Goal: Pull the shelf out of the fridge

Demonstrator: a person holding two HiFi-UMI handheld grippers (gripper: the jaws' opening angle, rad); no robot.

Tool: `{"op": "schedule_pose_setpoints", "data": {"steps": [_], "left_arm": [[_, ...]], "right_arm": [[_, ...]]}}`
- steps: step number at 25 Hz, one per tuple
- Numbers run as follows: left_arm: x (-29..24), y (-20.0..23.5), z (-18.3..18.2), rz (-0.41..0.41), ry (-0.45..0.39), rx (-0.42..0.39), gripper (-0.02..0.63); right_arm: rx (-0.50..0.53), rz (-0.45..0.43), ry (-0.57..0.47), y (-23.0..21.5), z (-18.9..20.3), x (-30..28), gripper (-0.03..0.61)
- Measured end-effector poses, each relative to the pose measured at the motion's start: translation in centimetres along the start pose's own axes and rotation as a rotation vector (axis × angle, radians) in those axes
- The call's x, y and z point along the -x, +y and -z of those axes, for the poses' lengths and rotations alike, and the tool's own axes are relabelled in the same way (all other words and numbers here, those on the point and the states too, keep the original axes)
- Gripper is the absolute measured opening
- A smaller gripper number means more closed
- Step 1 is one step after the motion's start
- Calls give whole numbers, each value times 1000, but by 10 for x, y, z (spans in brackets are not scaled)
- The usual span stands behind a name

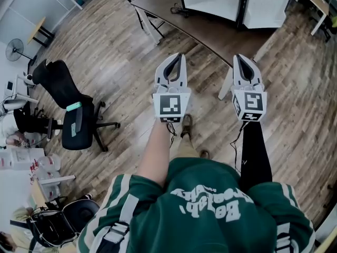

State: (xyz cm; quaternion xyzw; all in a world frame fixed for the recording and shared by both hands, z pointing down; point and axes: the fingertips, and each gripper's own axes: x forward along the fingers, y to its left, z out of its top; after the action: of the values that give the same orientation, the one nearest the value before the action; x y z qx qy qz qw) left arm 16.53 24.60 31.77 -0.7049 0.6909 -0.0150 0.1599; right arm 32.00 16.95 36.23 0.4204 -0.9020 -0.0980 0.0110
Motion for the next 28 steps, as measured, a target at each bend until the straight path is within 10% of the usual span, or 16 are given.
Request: {"op": "schedule_pose_setpoints", "data": {"steps": [28], "left_arm": [[-222,161,71,137,-55,47,15]], "right_arm": [[0,146,13,-17,-2,-254,8]]}}
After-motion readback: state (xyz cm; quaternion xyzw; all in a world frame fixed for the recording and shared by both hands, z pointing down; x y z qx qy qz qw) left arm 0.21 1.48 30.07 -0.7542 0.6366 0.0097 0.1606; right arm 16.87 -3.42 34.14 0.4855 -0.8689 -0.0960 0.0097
